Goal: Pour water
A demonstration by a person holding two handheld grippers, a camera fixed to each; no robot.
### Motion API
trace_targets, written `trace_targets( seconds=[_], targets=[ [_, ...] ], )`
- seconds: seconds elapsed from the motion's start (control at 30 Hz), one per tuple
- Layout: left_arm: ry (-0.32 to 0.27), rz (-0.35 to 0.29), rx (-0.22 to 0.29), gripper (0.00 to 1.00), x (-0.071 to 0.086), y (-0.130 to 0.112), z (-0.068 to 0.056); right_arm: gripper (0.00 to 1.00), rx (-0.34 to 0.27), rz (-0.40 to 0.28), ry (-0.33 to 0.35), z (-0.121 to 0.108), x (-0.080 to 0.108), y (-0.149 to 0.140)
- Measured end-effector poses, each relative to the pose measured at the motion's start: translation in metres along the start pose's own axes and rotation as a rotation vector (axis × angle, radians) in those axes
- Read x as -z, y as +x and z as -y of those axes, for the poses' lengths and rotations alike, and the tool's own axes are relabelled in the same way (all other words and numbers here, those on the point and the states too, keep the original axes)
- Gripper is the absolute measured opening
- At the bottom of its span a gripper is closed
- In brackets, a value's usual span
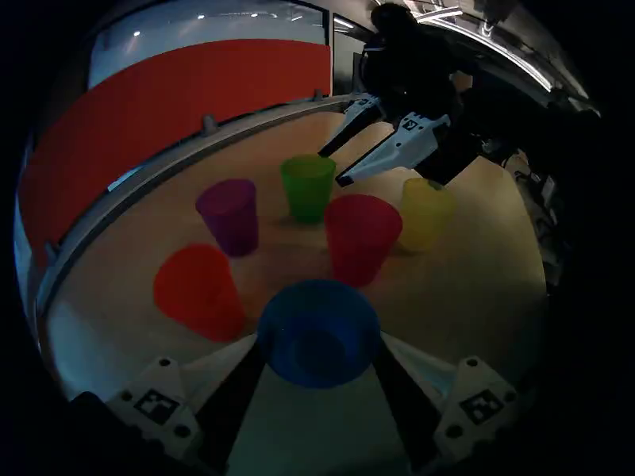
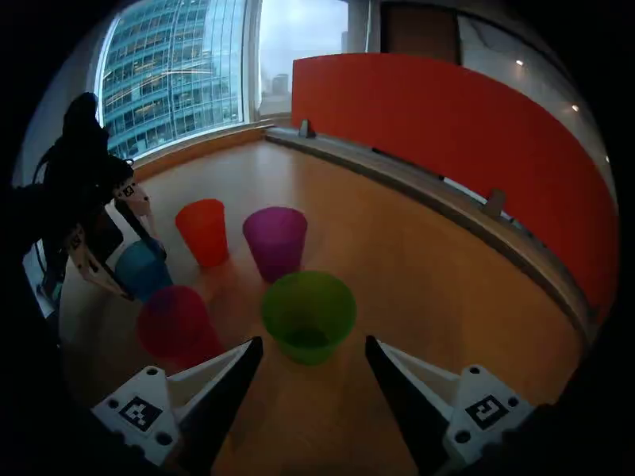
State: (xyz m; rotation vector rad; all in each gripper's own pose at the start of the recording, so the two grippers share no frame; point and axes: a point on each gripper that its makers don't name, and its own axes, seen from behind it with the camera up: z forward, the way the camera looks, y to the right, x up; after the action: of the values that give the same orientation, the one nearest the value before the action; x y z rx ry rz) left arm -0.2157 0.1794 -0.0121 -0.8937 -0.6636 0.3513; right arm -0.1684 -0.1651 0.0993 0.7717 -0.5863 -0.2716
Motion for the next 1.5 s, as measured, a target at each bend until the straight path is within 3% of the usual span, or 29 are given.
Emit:
trace_targets(
  seconds=[0.73,0.87,1.2,1.5],
  targets=[
    [-0.005,-0.001,0.005,0.86,0.001,-0.001,-0.002,1.0,0.015,0.025,0.031,0.005,-0.034,0.008],
    [-0.005,-0.002,0.006,0.86,0.001,-0.001,-0.002,0.92,0.02,0.026,0.028,0.004,-0.038,0.008],
    [-0.006,-0.005,0.007,0.86,0.002,0.0,-0.002,0.91,0.01,0.004,0.028,0.005,-0.035,0.012],
    [-0.006,-0.02,0.018,0.85,0.004,0.004,-0.005,0.91,0.014,-0.029,0.019,0.007,-0.015,0.022]
  ],
)
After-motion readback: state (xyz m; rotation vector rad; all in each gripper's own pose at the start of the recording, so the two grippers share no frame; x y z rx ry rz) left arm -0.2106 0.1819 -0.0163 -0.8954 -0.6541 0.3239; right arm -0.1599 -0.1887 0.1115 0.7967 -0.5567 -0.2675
